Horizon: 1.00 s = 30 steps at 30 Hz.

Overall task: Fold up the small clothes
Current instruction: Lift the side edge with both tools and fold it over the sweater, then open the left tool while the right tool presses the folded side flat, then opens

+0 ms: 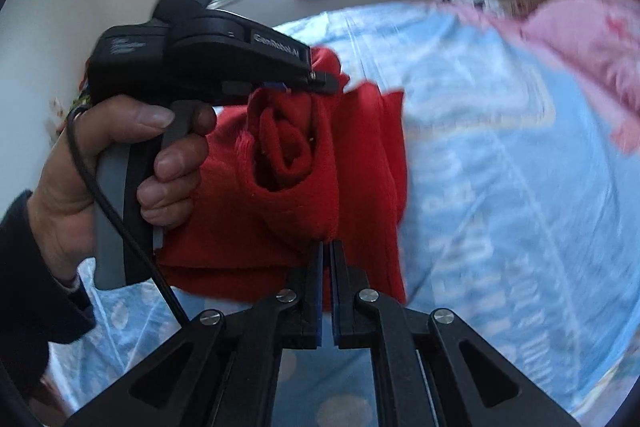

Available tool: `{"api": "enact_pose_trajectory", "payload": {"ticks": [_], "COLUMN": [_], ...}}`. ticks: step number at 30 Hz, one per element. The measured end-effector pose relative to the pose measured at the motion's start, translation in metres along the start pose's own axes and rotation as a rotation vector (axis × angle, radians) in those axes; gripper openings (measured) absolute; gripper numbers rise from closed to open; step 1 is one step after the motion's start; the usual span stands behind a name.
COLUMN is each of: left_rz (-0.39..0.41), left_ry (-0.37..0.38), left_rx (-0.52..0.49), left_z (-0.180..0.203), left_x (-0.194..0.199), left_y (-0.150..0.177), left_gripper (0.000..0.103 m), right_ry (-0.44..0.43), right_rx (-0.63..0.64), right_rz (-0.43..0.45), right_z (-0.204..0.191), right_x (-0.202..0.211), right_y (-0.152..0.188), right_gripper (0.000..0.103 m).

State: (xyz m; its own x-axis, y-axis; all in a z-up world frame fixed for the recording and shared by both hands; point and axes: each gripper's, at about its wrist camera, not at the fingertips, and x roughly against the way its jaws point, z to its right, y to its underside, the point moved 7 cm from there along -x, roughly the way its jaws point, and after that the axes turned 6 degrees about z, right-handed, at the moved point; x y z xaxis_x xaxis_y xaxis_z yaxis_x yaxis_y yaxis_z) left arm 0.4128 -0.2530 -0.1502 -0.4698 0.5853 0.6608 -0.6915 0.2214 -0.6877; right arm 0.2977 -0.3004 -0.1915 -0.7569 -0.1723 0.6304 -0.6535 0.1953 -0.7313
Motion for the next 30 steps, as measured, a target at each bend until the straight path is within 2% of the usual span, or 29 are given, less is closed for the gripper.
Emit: {"api": "enact_pose_trajectory", "payload": {"ticks": [2,6,9,10,11,13,14,15,18,21,22,23,24,26,28,30], "left_rz": [0.006,0.053,0.117,0.144,0.171,0.214,0.228,0.235,0.224,0.209,0.208,0.211,0.213,0.216,0.217,0.216], "left_ry": [-0.007,0.004,-0.043,-0.083,-0.127,-0.193,-0.224,-0.241,-0.246,-0.233,-0.224,-0.215,-0.21,-0.199,-0.182,-0.163], "left_rx": [-0.036,-0.055,-0.084,-0.101,-0.12,-0.147,-0.156,-0.156,-0.13,-0.099,-0.09,-0.084,-0.082,-0.078,-0.075,-0.069], "left_z": [0.008,0.011,0.003,-0.003,-0.01,-0.023,-0.03,-0.037,-0.049,-0.054,-0.054,-0.052,-0.05,-0.049,-0.048,-0.048], "left_x": [0.003,0.023,0.051,0.062,0.073,0.089,0.097,0.102,0.103,0.096,0.094,0.092,0.091,0.09,0.091,0.091], "left_y": [0.001,0.004,0.013,0.02,0.028,0.043,0.052,0.06,0.074,0.08,0.081,0.081,0.083,0.087,0.091,0.095], "left_gripper": [0.021,0.045,0.058,0.063,0.067,0.075,0.076,0.076,0.076,0.076,0.076,0.077,0.078,0.081,0.083,0.09], "right_ry": [0.004,-0.02,-0.02,-0.019,-0.017,-0.034,-0.049,-0.067,-0.094,-0.11,-0.06,-0.006,0.025,0.0,0.015,0.038], "right_rx": [-0.016,-0.044,-0.067,-0.074,-0.077,-0.099,-0.118,-0.137,-0.116,-0.031,0.025,0.048,0.041,-0.026,-0.01,0.003], "right_rz": [-0.015,-0.032,0.017,0.039,0.058,0.115,0.137,0.159,0.186,0.156,0.102,0.072,0.048,0.006,0.022,0.029], "right_z": [0.005,0.016,0.024,0.026,0.028,0.028,0.028,0.027,0.012,-0.012,-0.016,-0.014,-0.009,0.003,0.009,0.012], "right_x": [0.001,0.002,0.012,0.016,0.02,0.03,0.033,0.035,0.031,0.014,-0.002,-0.011,-0.018,-0.018,-0.001,0.009], "right_y": [0.005,0.012,0.006,0.003,-0.001,-0.013,-0.019,-0.026,-0.048,-0.055,-0.054,-0.053,-0.051,-0.041,-0.031,-0.021], "right_gripper": [0.0,0.0,0.0,0.001,0.005,0.031,0.052,0.057,0.057,0.056,0.05,0.023,0.008,0.007,0.006,0.005]}}
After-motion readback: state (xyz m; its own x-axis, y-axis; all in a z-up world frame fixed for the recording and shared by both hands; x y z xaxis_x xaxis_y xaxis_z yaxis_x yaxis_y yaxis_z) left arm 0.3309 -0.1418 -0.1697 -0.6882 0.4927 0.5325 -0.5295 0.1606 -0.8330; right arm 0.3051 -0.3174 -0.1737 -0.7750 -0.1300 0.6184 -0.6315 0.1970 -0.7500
